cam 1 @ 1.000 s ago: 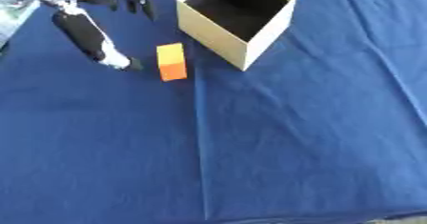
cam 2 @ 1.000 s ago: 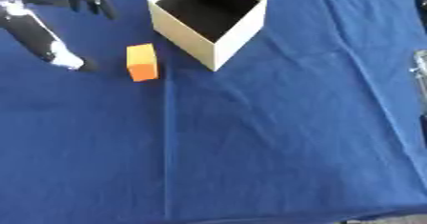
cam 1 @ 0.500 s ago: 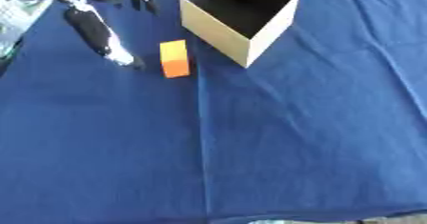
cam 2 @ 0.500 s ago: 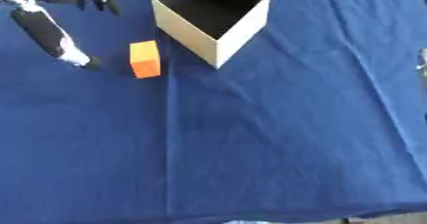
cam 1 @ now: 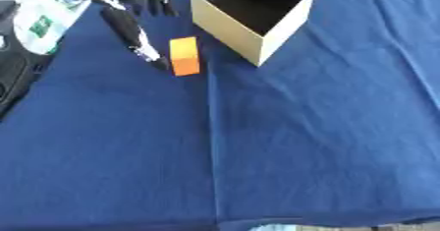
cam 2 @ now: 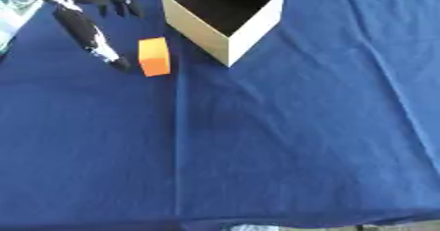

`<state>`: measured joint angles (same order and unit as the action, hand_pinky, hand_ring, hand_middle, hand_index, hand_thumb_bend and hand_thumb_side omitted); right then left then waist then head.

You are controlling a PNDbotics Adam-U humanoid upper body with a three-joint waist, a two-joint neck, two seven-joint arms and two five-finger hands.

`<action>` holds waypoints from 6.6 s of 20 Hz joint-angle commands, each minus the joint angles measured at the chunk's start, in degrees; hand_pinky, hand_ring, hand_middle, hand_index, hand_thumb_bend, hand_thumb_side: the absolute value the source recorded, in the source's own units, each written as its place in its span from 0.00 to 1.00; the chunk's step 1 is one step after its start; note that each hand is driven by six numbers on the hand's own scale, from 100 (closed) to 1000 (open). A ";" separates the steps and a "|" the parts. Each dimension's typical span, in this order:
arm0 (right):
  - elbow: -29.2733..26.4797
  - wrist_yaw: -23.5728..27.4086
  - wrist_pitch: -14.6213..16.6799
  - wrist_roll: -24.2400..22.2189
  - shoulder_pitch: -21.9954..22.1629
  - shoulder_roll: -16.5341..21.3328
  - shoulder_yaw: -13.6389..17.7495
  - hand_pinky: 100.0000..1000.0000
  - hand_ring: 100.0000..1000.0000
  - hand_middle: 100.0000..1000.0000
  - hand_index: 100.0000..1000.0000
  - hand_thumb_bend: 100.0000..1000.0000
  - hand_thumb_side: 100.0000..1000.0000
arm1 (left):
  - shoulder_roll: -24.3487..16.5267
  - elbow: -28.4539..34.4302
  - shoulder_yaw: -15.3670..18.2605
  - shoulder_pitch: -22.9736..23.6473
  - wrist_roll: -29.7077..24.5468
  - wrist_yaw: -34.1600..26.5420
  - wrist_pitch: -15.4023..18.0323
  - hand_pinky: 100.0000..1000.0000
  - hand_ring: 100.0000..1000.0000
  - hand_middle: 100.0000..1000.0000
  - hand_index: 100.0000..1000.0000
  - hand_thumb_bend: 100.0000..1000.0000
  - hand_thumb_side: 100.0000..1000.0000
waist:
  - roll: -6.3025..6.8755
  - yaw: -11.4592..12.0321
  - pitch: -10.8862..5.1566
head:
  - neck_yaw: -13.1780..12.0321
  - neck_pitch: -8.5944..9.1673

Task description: Pick up objects on the table and place them in the box.

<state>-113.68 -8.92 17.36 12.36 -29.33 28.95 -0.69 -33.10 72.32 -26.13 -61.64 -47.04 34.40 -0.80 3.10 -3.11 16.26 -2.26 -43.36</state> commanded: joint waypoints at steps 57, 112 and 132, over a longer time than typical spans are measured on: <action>-0.92 0.25 -0.95 0.58 -1.72 -0.60 1.35 0.77 0.69 0.61 0.73 0.00 0.80 | 0.23 -4.70 6.67 -4.37 9.05 10.03 -2.16 0.27 0.51 0.45 0.54 0.00 0.30 | 1.34 -2.92 2.26 | -1.16 -0.05; -0.92 0.85 0.08 0.42 -6.18 -3.35 1.47 0.77 0.69 0.60 0.73 0.00 0.79 | 10.17 -18.13 11.63 -10.09 23.71 13.23 6.05 0.49 0.72 0.74 0.85 0.44 0.45 | 3.40 -12.37 5.28 | -4.36 7.14; -0.92 1.07 -0.47 0.56 -5.30 -3.49 1.88 0.77 0.69 0.61 0.73 0.00 0.79 | 8.87 -10.91 13.85 -11.10 26.42 8.71 3.47 0.45 0.69 0.73 0.81 0.34 0.47 | 3.35 -11.56 4.49 | -4.08 6.30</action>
<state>-113.70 -8.05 17.01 12.77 -34.21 24.54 0.65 -22.39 59.13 -13.15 -71.14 -20.99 44.27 2.87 7.16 -14.60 22.39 -6.39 -36.78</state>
